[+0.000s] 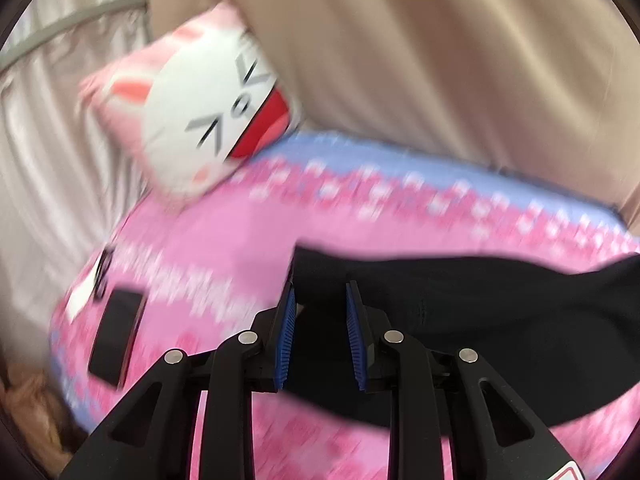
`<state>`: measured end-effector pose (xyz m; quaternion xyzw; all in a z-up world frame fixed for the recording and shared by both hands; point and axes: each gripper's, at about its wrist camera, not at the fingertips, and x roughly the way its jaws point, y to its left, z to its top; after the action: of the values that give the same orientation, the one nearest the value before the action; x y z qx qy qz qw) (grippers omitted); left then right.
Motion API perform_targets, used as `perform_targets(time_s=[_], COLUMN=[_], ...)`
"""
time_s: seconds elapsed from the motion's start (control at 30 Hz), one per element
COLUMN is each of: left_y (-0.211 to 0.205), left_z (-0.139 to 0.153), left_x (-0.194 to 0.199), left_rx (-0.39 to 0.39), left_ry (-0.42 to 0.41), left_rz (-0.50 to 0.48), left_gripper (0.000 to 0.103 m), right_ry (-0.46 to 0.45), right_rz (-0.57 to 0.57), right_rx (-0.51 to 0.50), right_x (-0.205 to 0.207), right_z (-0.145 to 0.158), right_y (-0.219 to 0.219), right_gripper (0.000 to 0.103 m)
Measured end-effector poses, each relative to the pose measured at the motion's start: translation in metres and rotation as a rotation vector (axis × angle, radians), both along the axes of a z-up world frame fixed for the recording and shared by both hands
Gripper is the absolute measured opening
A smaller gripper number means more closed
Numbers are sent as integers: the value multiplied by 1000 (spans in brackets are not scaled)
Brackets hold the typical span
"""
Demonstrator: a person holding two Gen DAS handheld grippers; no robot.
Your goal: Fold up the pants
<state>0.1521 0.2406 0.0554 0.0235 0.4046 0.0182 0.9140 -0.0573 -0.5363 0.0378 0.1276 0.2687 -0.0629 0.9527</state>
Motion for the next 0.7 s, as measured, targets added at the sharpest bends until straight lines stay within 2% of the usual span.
perform_targets(time_s=[0.13,0.17,0.2,0.27,0.33,0.4,0.47,0.5,0.53,0.6,0.7], left_y=[23,27,31,38,47,49,40,30,22,-3,-58], left_z=[-56,-72,-84,-99,-97,-76,-51,-35,-23,-2,5], left_x=[-10,-9,-8,-8,-10,-15,-21,-26,-29,-34,-33], left_rx=[34,62,94,157,125,100,150,189,202,189,185], left_ry=[118,152,171,201,212,169,93,38,-3,-75,-103], left_rz=[73,102,130,181,213,239,265,273,270,219,79], left_gripper=[23,21,12,11,11,13,15,21,39,64,67], right_ry=[93,114,128,132,114,97,87,73,62,30,-4], right_rz=[-39,-54,-63,-86,-90,-119,-171,-196,-217,-284,-271], right_rx=[57,74,92,125,162,156,148,159,171,220,326], right_x=[-24,-27,-29,-35,-44,-53,-64,-72,-78,-97,-104], right_z=[-50,-63,-73,-85,-87,-84,-78,-75,-75,-71,-66], right_y=[-5,-7,-9,-11,-11,-11,-16,-22,-29,-41,-49], right_gripper=[14,14,14,15,19,27,46,50,53,55,57])
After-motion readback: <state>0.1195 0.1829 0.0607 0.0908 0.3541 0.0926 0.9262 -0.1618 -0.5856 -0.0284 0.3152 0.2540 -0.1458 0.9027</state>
